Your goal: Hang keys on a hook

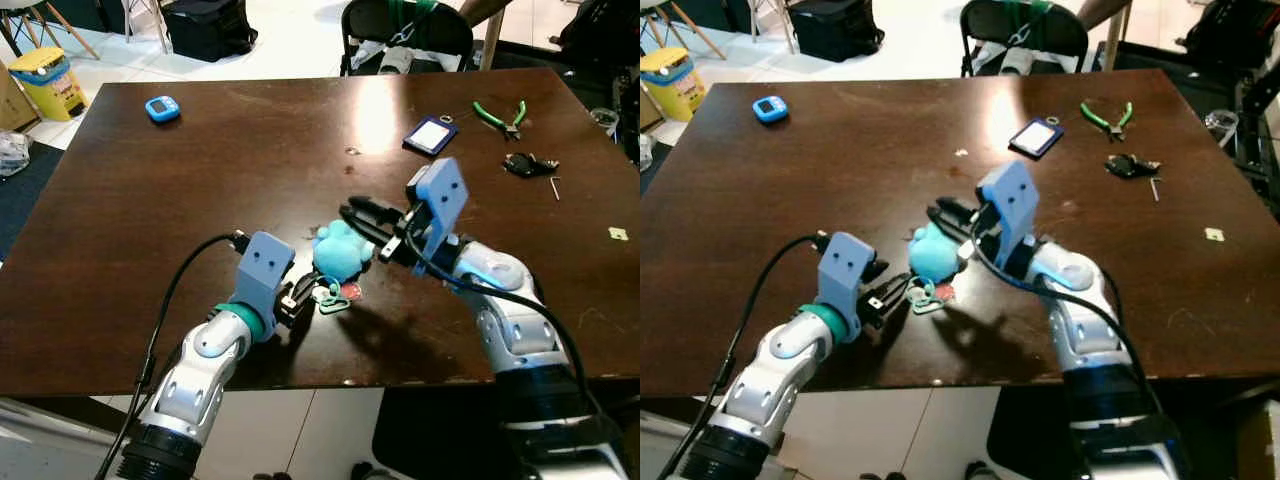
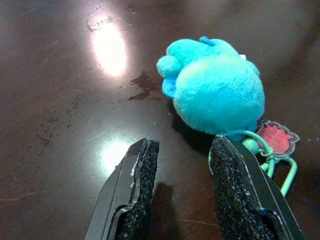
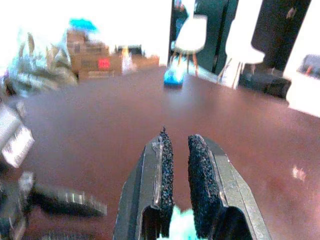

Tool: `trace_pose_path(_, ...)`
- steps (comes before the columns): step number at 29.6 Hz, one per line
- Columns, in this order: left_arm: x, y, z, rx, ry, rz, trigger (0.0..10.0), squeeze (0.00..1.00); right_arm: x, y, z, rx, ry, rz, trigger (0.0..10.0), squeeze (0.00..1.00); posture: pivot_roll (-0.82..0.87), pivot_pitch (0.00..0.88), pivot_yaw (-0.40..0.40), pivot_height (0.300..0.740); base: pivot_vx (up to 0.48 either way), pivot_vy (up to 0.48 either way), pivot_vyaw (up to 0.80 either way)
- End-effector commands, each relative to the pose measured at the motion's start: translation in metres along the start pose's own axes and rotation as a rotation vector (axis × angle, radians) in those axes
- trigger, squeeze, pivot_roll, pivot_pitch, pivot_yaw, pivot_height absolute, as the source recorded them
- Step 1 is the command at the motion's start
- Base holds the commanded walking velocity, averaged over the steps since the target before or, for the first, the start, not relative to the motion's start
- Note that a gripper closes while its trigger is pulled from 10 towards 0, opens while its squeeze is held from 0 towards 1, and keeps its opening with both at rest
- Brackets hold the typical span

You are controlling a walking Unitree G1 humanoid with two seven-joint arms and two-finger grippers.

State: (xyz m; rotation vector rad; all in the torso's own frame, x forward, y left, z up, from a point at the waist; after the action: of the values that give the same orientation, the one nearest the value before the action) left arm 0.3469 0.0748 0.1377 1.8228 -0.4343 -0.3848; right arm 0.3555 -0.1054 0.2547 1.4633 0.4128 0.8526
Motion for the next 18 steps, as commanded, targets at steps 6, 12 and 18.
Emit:
trace_pose_path(6, -0.001, -0.006, -0.002, 0.005, 0.001, -0.020, 10.0, 0.00, -0.010, -0.028, -0.001, -0.012, -0.017, -0.132, 10.0, 0.00, -0.12, 0.141, 0.127, 0.740, 0.000, 0.000, 0.00)
trace_pose_path(12, -0.001, -0.006, -0.002, 0.004, 0.005, -0.018, 10.0, 0.00, -0.050, -0.087, 0.021, -0.079, -0.027, -0.513, 10.0, 1.00, -0.12, 0.144, 0.120, 0.740, 0.000, 0.000, 0.00)
trace_pose_path(18, 0.000, -0.005, -0.002, 0.004, 0.004, -0.018, 10.0, 0.00, -0.076, -0.099, 0.045, -0.034, -0.071, -0.635, 10.0, 1.00, -0.12, 0.158, 0.122, 0.740, 0.000, 0.000, 0.00)
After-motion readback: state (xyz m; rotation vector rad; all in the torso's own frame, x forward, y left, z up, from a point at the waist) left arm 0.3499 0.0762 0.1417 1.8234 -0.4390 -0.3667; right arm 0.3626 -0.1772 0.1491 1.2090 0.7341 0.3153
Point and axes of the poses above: a point about 5 cm out from each wrist's last joint towards the gripper, its own x axis pointing out of the wrist towards the gripper, its own y axis along the axis of the wrist's last joint, z = x × y, the point moved 3 cm from there along x, pointing out of the wrist towards the gripper, and after that the axes turned 10 degrees about x, right-handed, at the moved point
